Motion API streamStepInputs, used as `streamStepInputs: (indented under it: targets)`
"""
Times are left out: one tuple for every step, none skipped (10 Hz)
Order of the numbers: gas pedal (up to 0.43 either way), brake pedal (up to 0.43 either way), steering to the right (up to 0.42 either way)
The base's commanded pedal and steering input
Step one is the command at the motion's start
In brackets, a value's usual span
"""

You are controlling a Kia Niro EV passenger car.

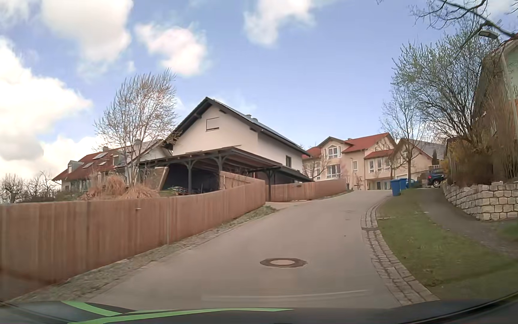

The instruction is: Follow the waypoints while adhering to traffic rules and regulations

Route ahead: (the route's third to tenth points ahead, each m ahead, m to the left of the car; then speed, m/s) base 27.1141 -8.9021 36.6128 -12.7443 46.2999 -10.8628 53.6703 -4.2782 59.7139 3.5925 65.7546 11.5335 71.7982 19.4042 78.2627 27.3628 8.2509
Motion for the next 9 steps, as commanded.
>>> streamStepInputs:
  targets:
    - [0.157, 0.000, 0.105]
    - [0.157, 0.000, 0.105]
    - [0.157, 0.000, 0.105]
    - [0.157, 0.000, 0.104]
    - [0.157, 0.000, 0.102]
    - [0.157, 0.000, 0.097]
    - [0.157, 0.000, 0.096]
    - [0.169, 0.000, 0.094]
    - [0.169, 0.000, 0.092]
